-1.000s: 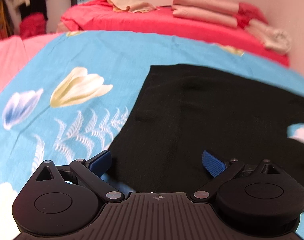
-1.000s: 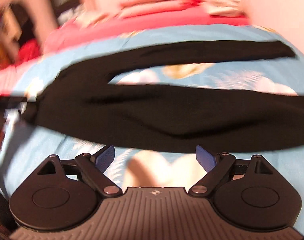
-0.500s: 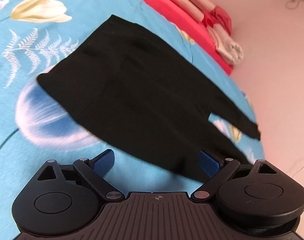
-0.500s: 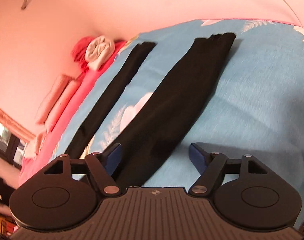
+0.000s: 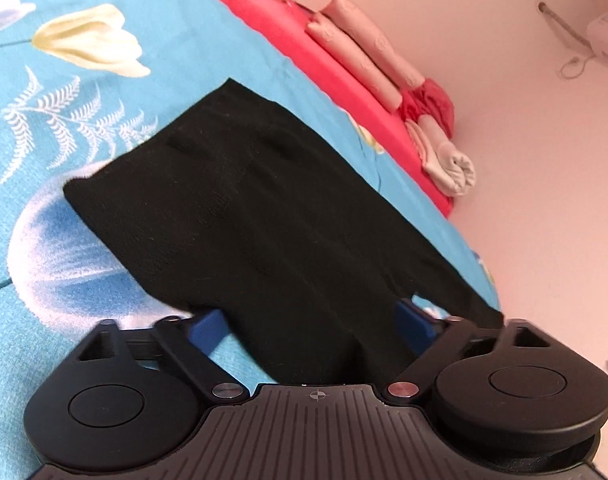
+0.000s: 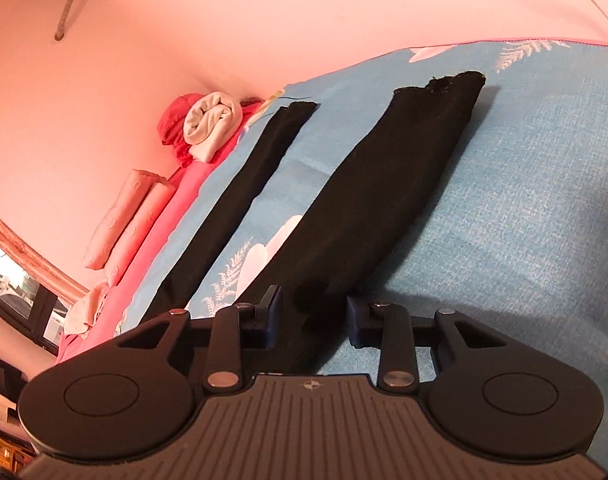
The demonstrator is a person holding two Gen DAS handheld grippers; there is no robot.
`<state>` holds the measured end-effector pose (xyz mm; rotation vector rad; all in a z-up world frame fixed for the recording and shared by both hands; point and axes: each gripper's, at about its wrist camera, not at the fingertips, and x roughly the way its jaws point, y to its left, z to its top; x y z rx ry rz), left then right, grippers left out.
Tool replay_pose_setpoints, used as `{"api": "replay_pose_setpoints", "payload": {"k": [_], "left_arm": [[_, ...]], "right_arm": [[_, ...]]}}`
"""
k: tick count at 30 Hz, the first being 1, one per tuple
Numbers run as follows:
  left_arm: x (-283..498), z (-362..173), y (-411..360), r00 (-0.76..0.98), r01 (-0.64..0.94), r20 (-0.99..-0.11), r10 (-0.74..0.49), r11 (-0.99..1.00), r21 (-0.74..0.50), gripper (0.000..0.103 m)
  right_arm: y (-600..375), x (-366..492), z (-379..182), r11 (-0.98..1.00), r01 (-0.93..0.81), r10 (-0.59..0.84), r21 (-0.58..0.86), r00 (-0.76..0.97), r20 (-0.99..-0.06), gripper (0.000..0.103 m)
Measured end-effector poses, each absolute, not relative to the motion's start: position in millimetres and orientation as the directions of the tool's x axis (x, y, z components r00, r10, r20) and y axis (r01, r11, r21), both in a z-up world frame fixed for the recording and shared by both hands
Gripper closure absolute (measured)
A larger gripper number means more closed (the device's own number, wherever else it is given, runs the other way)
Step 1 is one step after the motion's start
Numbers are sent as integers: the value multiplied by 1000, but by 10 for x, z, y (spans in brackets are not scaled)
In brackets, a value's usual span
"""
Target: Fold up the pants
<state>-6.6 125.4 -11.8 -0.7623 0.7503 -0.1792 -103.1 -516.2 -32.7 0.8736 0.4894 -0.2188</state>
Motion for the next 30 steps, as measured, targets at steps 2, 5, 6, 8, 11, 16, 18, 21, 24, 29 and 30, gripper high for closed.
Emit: {"api": "replay_pose_setpoints", "payload": {"k": [2, 5, 6, 8, 11, 16, 18, 21, 24, 29, 30], "left_arm": [[-31, -130, 1250, 734, -125, -557, -389, 728, -674, 0], [20, -179, 1277, 718, -163, -590, -369, 735, -658, 13], [24, -184, 1299, 720, -164, -590, -366, 735, -657, 14], [41, -151, 1342, 732, -152, -575, -366, 735, -661, 18], [69, 17, 1372, 769, -102, -533, -353, 756, -647, 20], [263, 357, 1321, 813, -30, -475, -335, 792, -610, 22], [437, 459, 1275, 822, -8, -465, -329, 810, -587, 22], [802, 511, 1207, 820, 5, -468, -330, 821, -571, 22], [1269, 453, 1101, 818, -19, -496, -293, 847, -532, 35], [1936, 180, 1149, 784, -124, -580, -221, 860, -496, 37], [1999, 128, 1186, 772, -158, -604, -198, 860, -485, 32]], "right_arm": [[-5166, -1017, -327, 635, 371, 20, 678, 869, -494, 60], [-5125, -989, -291, 676, 369, 14, 638, 859, -511, 75], [-5100, -967, -271, 702, 383, -8, 601, 848, -531, 93], [-5079, -918, -243, 729, 387, -18, 564, 835, -550, 94], [-5097, -857, -127, 734, 358, -11, 578, 856, -516, 95], [-5079, -551, 246, 770, 282, 3, 572, 895, -446, 95], [-5073, -321, 379, 784, 265, 16, 561, 896, -444, 95], [-5058, 166, 526, 805, 246, 39, 540, 886, -462, 95], [-5040, 793, 586, 826, 248, 53, 506, 859, -508, 95], [-5092, 1824, 371, 819, 328, 17, 472, 807, -590, 94], [-5129, 1958, 307, 801, 341, 20, 492, 806, -592, 89]]}}
